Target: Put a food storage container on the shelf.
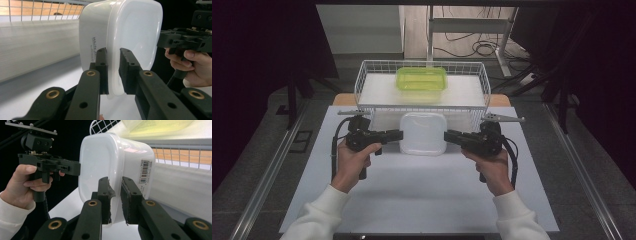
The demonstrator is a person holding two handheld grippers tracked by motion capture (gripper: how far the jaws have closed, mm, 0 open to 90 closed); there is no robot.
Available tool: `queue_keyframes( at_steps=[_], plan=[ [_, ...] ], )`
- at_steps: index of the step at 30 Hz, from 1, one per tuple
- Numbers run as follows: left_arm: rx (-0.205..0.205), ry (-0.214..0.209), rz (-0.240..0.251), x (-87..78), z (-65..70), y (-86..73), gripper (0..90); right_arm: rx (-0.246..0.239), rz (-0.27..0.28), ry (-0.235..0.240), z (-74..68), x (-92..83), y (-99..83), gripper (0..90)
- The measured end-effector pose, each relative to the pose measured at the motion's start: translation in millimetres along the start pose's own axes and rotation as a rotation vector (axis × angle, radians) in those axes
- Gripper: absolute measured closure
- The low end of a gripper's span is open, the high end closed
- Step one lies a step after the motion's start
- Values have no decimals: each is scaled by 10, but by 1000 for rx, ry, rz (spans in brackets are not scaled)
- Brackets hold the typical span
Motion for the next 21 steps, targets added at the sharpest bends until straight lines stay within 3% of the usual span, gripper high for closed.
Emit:
queue_keyframes(
  at_steps=[21],
  plan=[
    [55, 10, 9, -39, 103, 363, 777, -12, 34, -3, -20, -54, 328, 776]
  ],
)
Point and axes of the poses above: each handheld gripper's, and its own axes: x roughly forward along the jaws, y roughly out of its top, z roughly to its right, the point moved 10 cm from there along x, roughly forward along the jaws, and after that the axes turned 6 degrees about -y, right-handed, at the moved point
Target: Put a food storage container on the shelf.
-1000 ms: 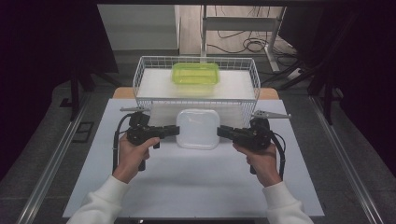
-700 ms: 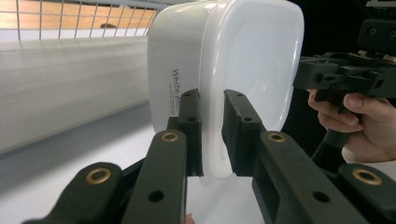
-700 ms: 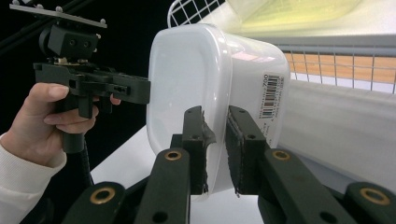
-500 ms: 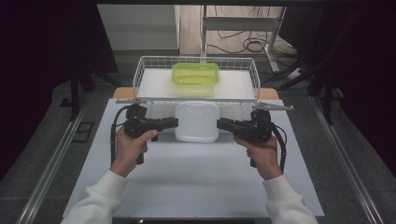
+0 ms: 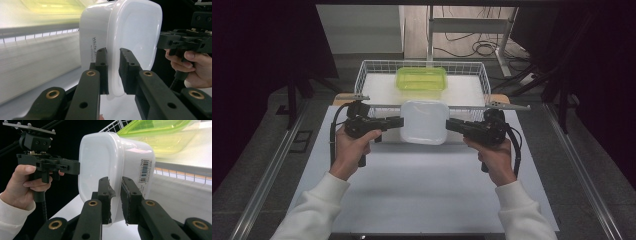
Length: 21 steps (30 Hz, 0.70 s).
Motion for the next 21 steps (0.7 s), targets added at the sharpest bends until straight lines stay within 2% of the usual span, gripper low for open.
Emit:
queue_keyframes(
  at_steps=[6, 21],
  plan=[
    [10, 2, 3, -20, 9, 135, 776, -5, 9, -2, 5, 0, 130, 776],
    [38, 6, 39, -128, 110, 432, 776, -30, 40, 4, -93, -51, 450, 776]
  ],
)
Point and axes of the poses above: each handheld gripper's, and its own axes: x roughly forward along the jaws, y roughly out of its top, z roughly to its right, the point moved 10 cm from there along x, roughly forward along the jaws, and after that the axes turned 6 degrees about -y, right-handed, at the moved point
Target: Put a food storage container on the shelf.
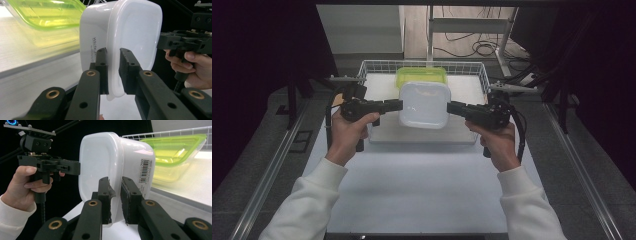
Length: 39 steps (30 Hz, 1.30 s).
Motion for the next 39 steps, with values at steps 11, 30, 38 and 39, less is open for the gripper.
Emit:
queue_keyframes(
  at_steps=[11, 30, 38, 39],
  plan=[
    [-2, -3, 11, -25, -57, 234, 776, 2, 7, 7, 17, 63, 224, 777],
    [-21, 2, 23, 28, -298, 625, 776, 28, -5, 8, 185, 294, 557, 778],
    [-47, 8, 23, 110, -412, 802, 775, 56, -19, 4, 335, 404, 716, 778],
    [-49, 7, 23, 123, -422, 816, 776, 58, -21, 3, 350, 412, 735, 778]
  ],
)
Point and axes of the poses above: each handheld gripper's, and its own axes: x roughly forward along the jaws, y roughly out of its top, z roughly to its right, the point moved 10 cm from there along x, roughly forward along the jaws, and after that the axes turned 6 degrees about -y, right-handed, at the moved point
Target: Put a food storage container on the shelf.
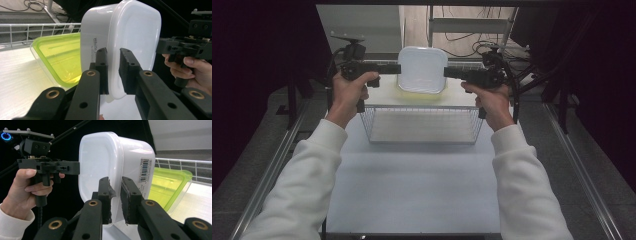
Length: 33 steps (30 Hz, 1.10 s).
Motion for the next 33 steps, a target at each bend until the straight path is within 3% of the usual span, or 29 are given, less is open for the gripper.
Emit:
queue_keyframes(
  at_steps=[13, 24, 29, 33],
  plan=[
    [-29, 8, -7, 118, -121, 145, 776, 37, -13, -10, 168, 98, 141, 778],
    [-96, 25, -36, 179, -319, 117, 769, 78, -68, -10, 247, 251, 145, 779],
    [-129, 10, -32, 192, -368, 134, 769, 117, -62, 12, 296, 287, 160, 784],
    [-188, -3, -23, 199, -413, 165, 771, 151, -83, 12, 348, 332, 185, 781]
  ],
)
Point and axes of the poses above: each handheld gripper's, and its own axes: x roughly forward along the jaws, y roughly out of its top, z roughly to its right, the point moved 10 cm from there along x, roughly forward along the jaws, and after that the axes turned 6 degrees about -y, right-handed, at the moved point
